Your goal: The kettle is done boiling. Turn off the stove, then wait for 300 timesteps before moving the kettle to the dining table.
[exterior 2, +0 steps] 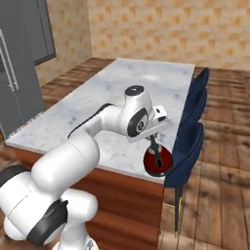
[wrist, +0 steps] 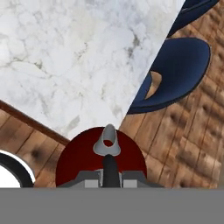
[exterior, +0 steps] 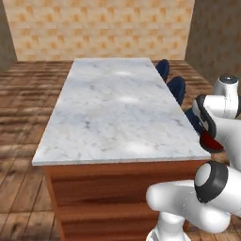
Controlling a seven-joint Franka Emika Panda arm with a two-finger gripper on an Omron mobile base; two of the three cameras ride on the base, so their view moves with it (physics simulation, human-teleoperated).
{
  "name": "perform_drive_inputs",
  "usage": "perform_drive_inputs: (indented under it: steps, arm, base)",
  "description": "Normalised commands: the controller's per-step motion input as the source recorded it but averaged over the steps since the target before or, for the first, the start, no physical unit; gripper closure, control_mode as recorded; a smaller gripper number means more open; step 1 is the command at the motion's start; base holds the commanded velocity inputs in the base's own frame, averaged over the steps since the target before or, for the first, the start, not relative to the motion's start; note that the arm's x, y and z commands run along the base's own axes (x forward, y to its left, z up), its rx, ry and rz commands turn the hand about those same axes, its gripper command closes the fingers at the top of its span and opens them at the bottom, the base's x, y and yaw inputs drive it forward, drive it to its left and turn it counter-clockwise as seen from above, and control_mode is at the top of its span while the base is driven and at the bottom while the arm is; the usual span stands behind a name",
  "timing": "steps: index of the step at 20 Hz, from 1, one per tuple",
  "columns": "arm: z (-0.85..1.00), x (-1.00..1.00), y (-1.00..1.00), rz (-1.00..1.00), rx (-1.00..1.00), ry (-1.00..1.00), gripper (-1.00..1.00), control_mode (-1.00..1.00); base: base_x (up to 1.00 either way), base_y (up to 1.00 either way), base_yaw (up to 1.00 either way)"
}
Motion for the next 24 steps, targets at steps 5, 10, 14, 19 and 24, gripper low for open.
perform_drive_inputs:
  steps: [5,10,14,19,24]
  arm:
    - [0.0,0.0,0.0,0.0,0.0,0.0,1.0,1.0]
    - [0.0,0.0,0.0,0.0,0.0,0.0,1.0,1.0]
    - [0.0,0.0,0.0,0.0,0.0,0.0,1.0,1.0]
    - [0.0,0.0,0.0,0.0,0.0,0.0,1.0,1.0]
    - [0.0,0.0,0.0,0.0,0.0,0.0,1.0,1.0]
  base:
    - [0.01,-0.51,0.4]
    - [0.06,-0.43,0.39]
    - [0.07,-0.45,0.4]
    - [0.01,-0.54,0.38]
    - [0.01,-0.62,0.35]
